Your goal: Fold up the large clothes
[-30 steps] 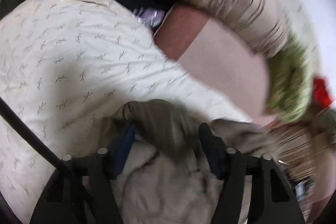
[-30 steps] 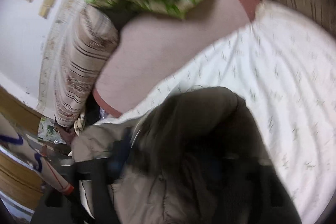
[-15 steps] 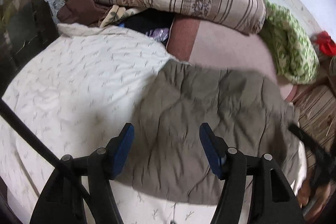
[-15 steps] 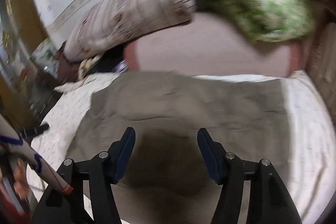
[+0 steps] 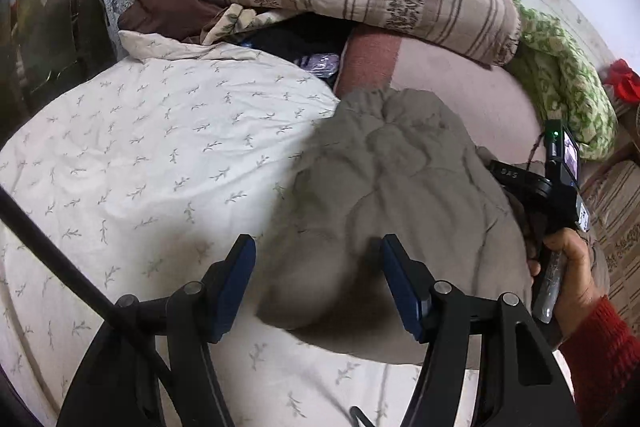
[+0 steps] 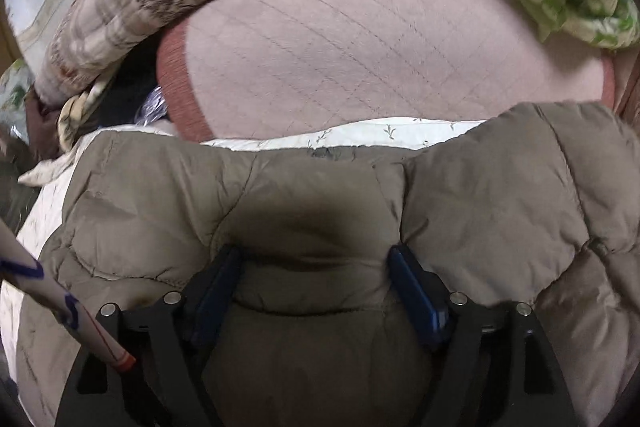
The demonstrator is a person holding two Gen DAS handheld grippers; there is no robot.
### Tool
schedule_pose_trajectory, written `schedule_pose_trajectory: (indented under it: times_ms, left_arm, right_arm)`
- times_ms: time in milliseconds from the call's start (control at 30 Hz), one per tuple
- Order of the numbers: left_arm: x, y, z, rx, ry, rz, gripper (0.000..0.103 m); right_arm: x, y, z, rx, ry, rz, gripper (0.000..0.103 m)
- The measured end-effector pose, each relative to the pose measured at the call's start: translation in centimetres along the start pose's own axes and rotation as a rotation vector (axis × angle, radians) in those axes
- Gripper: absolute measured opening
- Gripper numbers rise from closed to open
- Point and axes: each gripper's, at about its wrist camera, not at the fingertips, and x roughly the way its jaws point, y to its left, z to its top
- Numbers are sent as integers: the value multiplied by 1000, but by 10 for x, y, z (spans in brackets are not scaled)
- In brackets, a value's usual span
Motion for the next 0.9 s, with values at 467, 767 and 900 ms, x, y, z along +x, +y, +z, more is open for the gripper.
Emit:
schedule_pose_trajectory:
  times_ms: [467,767,900]
  left_arm:
    - [34,28,-11,-78,160,78,67]
    - [9,32,-3,-95,85,64,67]
    - [-3,26,-4,-74,57,82,67]
  right_arm:
    - [-74,63,-10,-87,-25,28,80]
    - [-38,93,-26,-151,49,-75,83]
    - [-78,73,-24,-153,-6,-53,83]
